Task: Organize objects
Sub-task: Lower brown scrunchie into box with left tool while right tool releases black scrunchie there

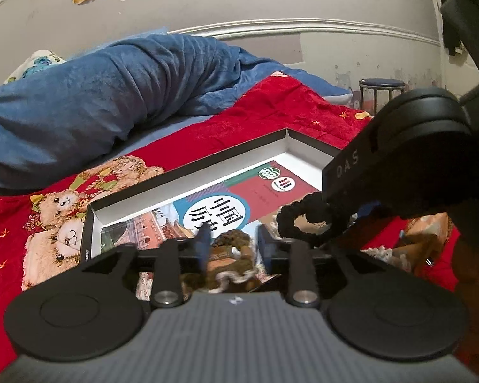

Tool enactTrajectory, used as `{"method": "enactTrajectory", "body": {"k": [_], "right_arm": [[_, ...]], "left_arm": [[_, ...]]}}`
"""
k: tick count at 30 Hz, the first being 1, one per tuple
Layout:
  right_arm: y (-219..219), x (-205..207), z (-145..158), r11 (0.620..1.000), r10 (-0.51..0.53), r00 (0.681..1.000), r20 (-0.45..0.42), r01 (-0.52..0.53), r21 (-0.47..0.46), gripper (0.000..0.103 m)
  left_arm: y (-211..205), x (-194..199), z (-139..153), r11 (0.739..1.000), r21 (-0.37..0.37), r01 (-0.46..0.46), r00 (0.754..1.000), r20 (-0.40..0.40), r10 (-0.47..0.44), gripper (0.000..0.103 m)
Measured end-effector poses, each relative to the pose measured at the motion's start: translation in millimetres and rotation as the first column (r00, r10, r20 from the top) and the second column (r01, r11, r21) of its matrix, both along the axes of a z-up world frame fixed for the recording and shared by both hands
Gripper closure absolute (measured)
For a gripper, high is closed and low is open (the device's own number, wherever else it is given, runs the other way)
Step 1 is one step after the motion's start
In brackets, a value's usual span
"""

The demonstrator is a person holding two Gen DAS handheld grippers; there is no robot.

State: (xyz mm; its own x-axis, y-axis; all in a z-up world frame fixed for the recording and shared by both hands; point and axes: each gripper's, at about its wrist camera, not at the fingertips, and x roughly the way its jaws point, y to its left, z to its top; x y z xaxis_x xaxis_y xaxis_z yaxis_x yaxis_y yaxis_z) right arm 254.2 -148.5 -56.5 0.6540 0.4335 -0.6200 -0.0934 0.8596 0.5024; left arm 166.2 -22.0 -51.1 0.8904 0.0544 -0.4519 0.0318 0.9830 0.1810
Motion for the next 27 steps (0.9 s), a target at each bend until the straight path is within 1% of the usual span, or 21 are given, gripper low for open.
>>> {"method": "enactTrajectory", "body": {"k": [1, 2, 3, 4, 7, 8, 9, 10, 12, 13, 14, 16, 18, 19, 21, 22, 23, 25, 27], "right_arm": [[0.5, -0.3, 0.2, 1.0, -0.002, 1.0, 0.0, 0.002, 0.001, 0.088], [0.2, -0.2, 0.1, 1.0, -0.001, 1.0, -0.001, 0.001, 0.001, 0.087], [1.0, -0.7, 0.5, 1.0, -0.003, 1.0, -0.002, 0.003, 0.002, 0.087], [1.4, -1.1, 1.1, 1.0, -0.002, 1.0, -0.002, 0.002, 0.005, 0.086], [2.6, -2.4, 2.4, 1.0, 0.004, 1.0, -0.004, -0.004, 0.017, 0.08], [2.7, -2.9, 3.3, 1.0, 0.006, 1.0, -0.004, -0.006, 0.023, 0.075], [2.3, -3.0, 4.2, 0.999, 0.008, 1.0, -0.002, -0.008, 0.035, 0.073], [1.7, -3.2, 5.1, 0.999, 0.009, 1.0, -0.002, -0.009, 0.046, 0.067], [0.8, -2.8, 7.1, 0.998, 0.011, 1.0, -0.009, -0.01, 0.063, 0.064], [-0.1, -3.0, 8.0, 0.997, 0.013, 1.0, -0.012, -0.012, 0.076, 0.062], [-1.2, -3.4, 8.4, 0.996, 0.012, 1.0, -0.011, -0.011, 0.088, 0.057], [-4.5, -5.1, 10.9, 0.994, 0.004, 1.0, -0.004, -0.004, 0.112, 0.052], [-7.5, -4.7, 12.6, 0.992, -0.004, 1.0, -0.004, 0.005, 0.13, 0.051], [-9.2, -5.0, 13.3, 0.99, -0.009, 1.0, -0.006, 0.01, 0.141, 0.051], [-12.1, -4.8, 15.3, 0.985, -0.011, 1.0, -0.015, 0.013, 0.17, 0.047], [-13.4, -4.6, 16.6, 0.981, -0.006, 1.0, -0.019, 0.009, 0.195, 0.045], [-14.2, -5.0, 18.2, 0.977, -0.002, 1.0, -0.019, 0.006, 0.213, 0.045], [-15.2, -8.1, 23.5, 0.973, 0.001, 1.0, -0.006, 0.0, 0.232, 0.044], [-15.2, -12.9, 29.1, 0.972, 0.007, 1.0, 0.015, -0.01, 0.236, 0.042]], "left_arm": [[0.3, -0.9, 0.0, 1.0, -0.004, 0.0, 1.0, 0.0, 0.0, 0.036], [0.0, -1.5, 0.0, 1.0, -0.005, -0.001, 1.0, -0.002, 0.001, 0.032], [-0.1, -2.0, -0.1, 1.0, -0.006, -0.004, 1.0, -0.004, 0.004, 0.024], [-0.3, -2.5, 0.0, 1.0, -0.006, -0.005, 1.0, -0.003, 0.005, 0.02], [-0.9, -4.4, 0.6, 1.0, -0.001, -0.015, 1.0, 0.011, 0.015, 0.018], [-1.0, -4.7, 0.6, 1.0, 0.003, -0.015, 1.0, 0.012, 0.015, 0.018], [-1.2, -5.6, 0.3, 1.0, 0.006, -0.015, 1.0, 0.014, 0.015, 0.017], [-1.0, -6.1, 0.1, 1.0, 0.013, -0.015, 1.0, 0.017, 0.015, 0.015], [-0.6, -8.1, 1.5, 0.999, 0.036, -0.012, 0.999, 0.036, 0.011, 0.015], [0.3, -8.8, 2.3, 0.999, 0.043, -0.017, 0.999, 0.046, 0.015, 0.014], [1.9, -9.0, 3.7, 0.999, 0.042, -0.028, 0.998, 0.052, 0.026, 0.014], [7.3, -8.5, 6.4, 0.999, 0.012, -0.047, 0.998, 0.05, 0.046, 0.011], [12.8, -8.0, 7.7, 0.997, -0.015, -0.079, 0.996, 0.049, 0.08, 0.011], [15.4, -7.9, 8.1, 0.995, -0.025, -0.101, 0.993, 0.052, 0.102, 0.011], [22.2, -7.7, 9.2, 0.988, -0.053, -0.144, 0.988, 0.051, 0.147, 0.011], [25.9, -7.0, 10.1, 0.985, -0.07, -0.155, 0.986, 0.049, 0.158, 0.011], [30.1, -6.0, 10.8, 0.982, -0.091, -0.164, 0.985, 0.041, 0.168, 0.011], [39.5, -3.0, 13.1, 0.973, -0.14, -0.184, 0.982, 0.012, 0.187, 0.011], [48.6, -4.6, 15.7, 0.956, -0.199, -0.215, 0.976, -0.006, 0.218, 0.011]]}}
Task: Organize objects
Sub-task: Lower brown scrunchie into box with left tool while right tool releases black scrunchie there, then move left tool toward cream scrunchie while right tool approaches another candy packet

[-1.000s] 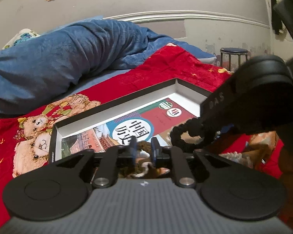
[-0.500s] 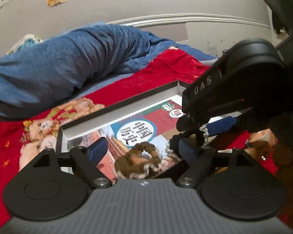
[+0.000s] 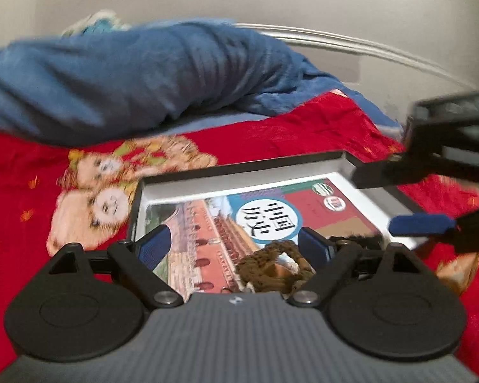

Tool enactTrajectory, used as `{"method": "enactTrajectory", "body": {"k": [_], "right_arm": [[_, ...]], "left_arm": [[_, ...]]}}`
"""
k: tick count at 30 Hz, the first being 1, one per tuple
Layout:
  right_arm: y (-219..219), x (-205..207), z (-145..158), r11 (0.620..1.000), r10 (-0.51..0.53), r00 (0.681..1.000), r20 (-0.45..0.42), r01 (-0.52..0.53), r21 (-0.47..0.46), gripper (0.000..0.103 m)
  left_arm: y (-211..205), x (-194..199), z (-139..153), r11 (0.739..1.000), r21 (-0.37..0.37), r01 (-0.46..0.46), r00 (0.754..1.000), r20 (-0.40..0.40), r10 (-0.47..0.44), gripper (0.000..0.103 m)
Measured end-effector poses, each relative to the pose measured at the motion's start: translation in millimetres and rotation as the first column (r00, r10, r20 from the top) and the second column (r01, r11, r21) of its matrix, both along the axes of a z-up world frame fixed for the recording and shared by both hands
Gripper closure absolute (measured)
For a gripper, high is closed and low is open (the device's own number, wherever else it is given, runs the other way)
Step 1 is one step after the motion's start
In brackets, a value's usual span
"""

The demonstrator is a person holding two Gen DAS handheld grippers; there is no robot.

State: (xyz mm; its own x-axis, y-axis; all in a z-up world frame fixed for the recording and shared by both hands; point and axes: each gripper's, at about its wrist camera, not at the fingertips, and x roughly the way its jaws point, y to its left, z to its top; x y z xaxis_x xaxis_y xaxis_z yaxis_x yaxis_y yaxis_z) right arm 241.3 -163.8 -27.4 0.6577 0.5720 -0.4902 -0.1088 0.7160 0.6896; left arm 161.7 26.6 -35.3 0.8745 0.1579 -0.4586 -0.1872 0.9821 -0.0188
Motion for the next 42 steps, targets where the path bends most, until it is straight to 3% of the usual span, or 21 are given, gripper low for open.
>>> {"method": "enactTrajectory", "body": {"k": [5, 9, 11, 14, 20, 25, 27, 34, 42], "right_arm": [[-1.5, -15.9, 13.0, 1.0, 0.025, 0.999, 0.031, -0.025, 0.002, 0.037], [-10.4, -31.1, 22.0, 0.999, 0.044, 0.998, 0.051, -0.045, 0.019, 0.035], [-19.6, -41.2, 26.6, 0.999, 0.039, 0.997, 0.068, -0.041, 0.031, 0.024], [-34.1, -58.3, 34.4, 1.0, 0.023, 0.995, 0.098, -0.024, 0.01, 0.024], [-64.6, -93.5, 64.7, 0.989, -0.057, 0.972, 0.227, 0.086, -0.121, 0.017], [-82.1, -129.2, 80.0, 0.904, -0.136, 0.935, 0.328, 0.252, -0.344, 0.017], [-87.2, -137.3, 75.4, 0.883, -0.15, 0.941, 0.303, 0.266, -0.388, 0.018], [-99.5, -156.2, 64.0, 0.887, -0.167, 0.959, 0.227, 0.247, -0.391, 0.019], [-80.7, -121.9, 27.6, 0.886, -0.176, 0.983, 0.059, 0.184, -0.426, 0.027]], "left_arm": [[22.2, -22.3, 13.5, 0.992, -0.123, -0.013, 0.999, 0.034, 0.017, 0.011], [23.8, -50.2, 27.0, 0.99, -0.136, -0.026, 0.995, 0.088, 0.038, 0.011], [22.3, -57.4, 31.6, 0.987, -0.157, -0.03, 0.996, 0.081, 0.043, 0.011], [15.5, -64.5, 32.8, 0.982, -0.186, -0.026, 0.998, 0.053, 0.037, 0.011], [-5.0, -81.2, 35.0, 0.986, -0.165, 0.033, 0.999, 0.041, -0.026, 0.011], [-14.2, -100.7, 40.3, 0.979, -0.181, 0.094, 0.994, 0.071, -0.082, 0.011], [-17.3, -106.3, 40.8, 0.978, -0.179, 0.106, 0.993, 0.073, -0.094, 0.011], [-37.0, -111.9, 29.5, 0.984, -0.117, 0.134, 0.991, 0.026, -0.132, 0.011], [-73.1, -100.8, 9.4, 0.978, -0.031, 0.205, 0.979, 0.025, -0.205, 0.012]]}}
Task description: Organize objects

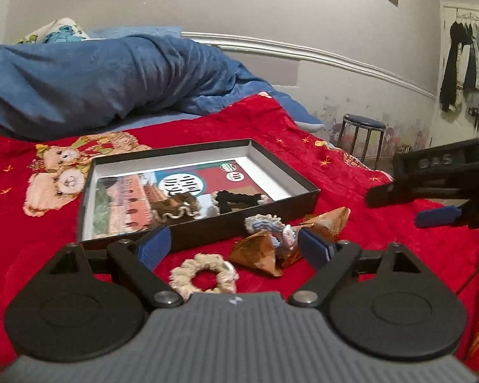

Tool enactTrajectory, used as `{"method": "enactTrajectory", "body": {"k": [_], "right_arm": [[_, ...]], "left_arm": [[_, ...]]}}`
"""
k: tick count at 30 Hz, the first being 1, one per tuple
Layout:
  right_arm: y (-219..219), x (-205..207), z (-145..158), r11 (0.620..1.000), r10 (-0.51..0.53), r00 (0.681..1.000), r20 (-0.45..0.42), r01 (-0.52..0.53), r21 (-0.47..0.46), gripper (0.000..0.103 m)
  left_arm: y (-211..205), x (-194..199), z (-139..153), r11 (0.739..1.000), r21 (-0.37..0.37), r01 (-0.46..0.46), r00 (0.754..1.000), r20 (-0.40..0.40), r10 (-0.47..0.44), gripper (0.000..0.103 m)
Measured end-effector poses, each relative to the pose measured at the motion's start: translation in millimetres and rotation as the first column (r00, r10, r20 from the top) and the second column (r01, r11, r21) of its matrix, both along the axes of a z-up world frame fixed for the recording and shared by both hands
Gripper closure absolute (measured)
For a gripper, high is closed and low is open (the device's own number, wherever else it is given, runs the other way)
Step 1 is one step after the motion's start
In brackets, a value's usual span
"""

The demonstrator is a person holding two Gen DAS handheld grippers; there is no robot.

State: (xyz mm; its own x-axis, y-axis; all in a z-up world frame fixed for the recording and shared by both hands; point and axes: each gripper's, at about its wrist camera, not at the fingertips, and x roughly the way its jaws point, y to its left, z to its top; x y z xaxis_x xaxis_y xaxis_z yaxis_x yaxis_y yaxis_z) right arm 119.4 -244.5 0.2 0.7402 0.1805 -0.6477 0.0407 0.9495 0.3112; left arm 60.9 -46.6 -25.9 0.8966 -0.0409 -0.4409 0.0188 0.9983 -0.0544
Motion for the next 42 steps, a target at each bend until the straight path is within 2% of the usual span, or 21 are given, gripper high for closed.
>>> {"method": "enactTrajectory", "body": {"k": [3, 7, 10, 14, 18, 22, 30, 33, 37, 42], "right_arm": [[3.3, 13.8, -10.5, 0.999, 0.004, 0.999, -0.04, -0.002, 0.044, 0.029], [8.2, 36.1, -33.4, 0.993, 0.026, 0.991, -0.131, -0.01, 0.12, 0.051], [16.3, 46.2, -45.8, 0.992, 0.042, 0.986, -0.162, -0.022, 0.123, 0.056], [21.8, 58.3, -53.2, 0.986, 0.06, 0.984, -0.17, -0.032, 0.163, 0.056], [24.1, 68.6, -57.5, 0.981, 0.068, 0.98, -0.189, -0.031, 0.191, 0.056], [21.1, 73.3, -60.0, 0.965, 0.076, 0.976, -0.202, -0.021, 0.263, 0.056], [18.2, 97.0, -77.1, 0.93, 0.058, 0.967, -0.25, 0.039, 0.365, 0.056], [24.3, 104.9, -86.5, 0.935, 0.054, 0.96, -0.275, 0.048, 0.352, 0.055], [31.7, 105.8, -86.7, 0.946, 0.058, 0.963, -0.265, 0.032, 0.323, 0.053], [29.0, 105.2, -88.0, 0.937, 0.065, 0.962, -0.264, 0.032, 0.348, 0.05]], "left_arm": [[-7.5, 13.9, -10.0, 1.0, 0.006, -0.009, 1.0, -0.03, 0.01, 0.017], [-16.4, 27.1, -23.4, 0.998, 0.065, -0.01, 0.999, -0.049, 0.013, 0.025], [-21.4, 37.8, -33.5, 0.994, 0.104, -0.016, 0.997, -0.067, 0.023, 0.032], [-21.6, 51.6, -43.5, 0.996, 0.081, -0.029, 0.994, -0.1, 0.037, 0.034], [-11.8, 63.1, -48.2, 0.998, -0.034, -0.048, 0.99, -0.135, 0.043, 0.03], [-7.0, 69.4, -49.9, 0.992, -0.103, -0.07, 0.986, -0.156, 0.054, 0.03], [-19.6, 73.2, -53.2, 0.998, -0.029, -0.063, 0.983, -0.176, 0.057, 0.032], [-22.5, 73.9, -55.3, 0.997, -0.016, -0.077, 0.981, -0.177, 0.073, 0.032], [-26.3, 74.1, -58.0, 0.997, 0.012, -0.082, 0.981, -0.174, 0.083, 0.033], [-26.6, 73.8, -59.9, 0.995, 0.011, -0.102, 0.98, -0.17, 0.103, 0.038]]}}
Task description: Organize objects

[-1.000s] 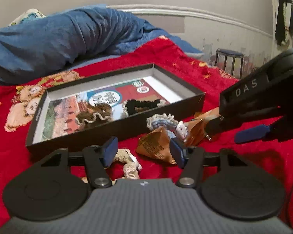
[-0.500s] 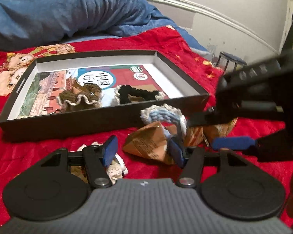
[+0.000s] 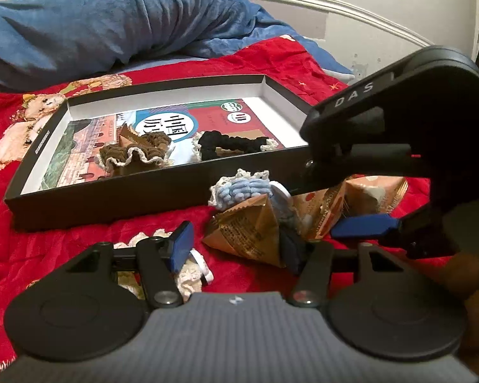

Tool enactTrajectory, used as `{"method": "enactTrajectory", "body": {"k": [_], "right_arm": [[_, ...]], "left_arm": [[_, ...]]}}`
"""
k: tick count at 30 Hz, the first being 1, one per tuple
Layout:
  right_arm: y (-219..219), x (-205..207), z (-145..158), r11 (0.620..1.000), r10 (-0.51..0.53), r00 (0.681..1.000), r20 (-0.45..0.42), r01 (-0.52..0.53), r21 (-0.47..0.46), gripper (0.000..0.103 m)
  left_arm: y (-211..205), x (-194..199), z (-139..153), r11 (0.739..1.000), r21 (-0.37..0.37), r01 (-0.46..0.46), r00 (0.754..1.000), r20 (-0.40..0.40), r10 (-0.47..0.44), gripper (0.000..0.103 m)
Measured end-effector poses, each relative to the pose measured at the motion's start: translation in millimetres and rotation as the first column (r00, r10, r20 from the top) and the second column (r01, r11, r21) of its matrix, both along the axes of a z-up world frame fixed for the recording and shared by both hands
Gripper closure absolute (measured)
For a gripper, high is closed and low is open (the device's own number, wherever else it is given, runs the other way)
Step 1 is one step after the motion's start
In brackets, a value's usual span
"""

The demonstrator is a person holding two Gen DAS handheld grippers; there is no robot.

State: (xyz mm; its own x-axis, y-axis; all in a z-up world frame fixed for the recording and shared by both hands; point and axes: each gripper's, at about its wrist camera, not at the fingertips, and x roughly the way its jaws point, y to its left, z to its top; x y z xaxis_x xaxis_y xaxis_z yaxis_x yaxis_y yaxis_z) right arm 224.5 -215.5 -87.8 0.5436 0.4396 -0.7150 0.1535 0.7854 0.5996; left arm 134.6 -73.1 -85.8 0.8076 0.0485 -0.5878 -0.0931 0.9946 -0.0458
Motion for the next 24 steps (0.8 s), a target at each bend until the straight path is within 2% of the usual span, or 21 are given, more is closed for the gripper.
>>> {"method": "enactTrajectory", "body": {"k": [1, 7, 11, 13, 24], "right_arm": [[-0.3, 0.0, -0.2, 1.0, -0.001, 1.0, 0.002, 0.001, 0.002, 0.051], [0.3, -3.6, -1.5, 1.0, -0.017, 1.0, 0.02, 0.017, -0.002, 0.052], [4.2, -3.9, -0.9, 0.999, -0.025, 0.999, 0.025, 0.026, -0.032, 0.058], [5.1, -4.8, -0.8, 0.999, -0.03, 0.999, 0.033, 0.032, -0.039, 0.06], [5.8, -8.8, -1.9, 0.998, -0.05, 0.997, 0.055, 0.053, -0.045, 0.064]], "left_arm": [[-0.6, -0.3, -0.4, 1.0, 0.007, -0.005, 1.0, 0.002, 0.005, 0.041], [-2.8, 0.1, -2.5, 1.0, 0.03, -0.006, 1.0, 0.005, 0.006, 0.045], [-6.5, -0.3, -4.1, 0.999, 0.033, -0.004, 1.0, 0.008, 0.004, 0.046], [-7.5, -2.2, -4.3, 0.999, 0.032, -0.015, 1.0, 0.021, 0.014, 0.051], [-4.6, -3.2, -4.0, 0.999, 0.023, -0.039, 0.999, 0.025, 0.039, 0.054]]}}
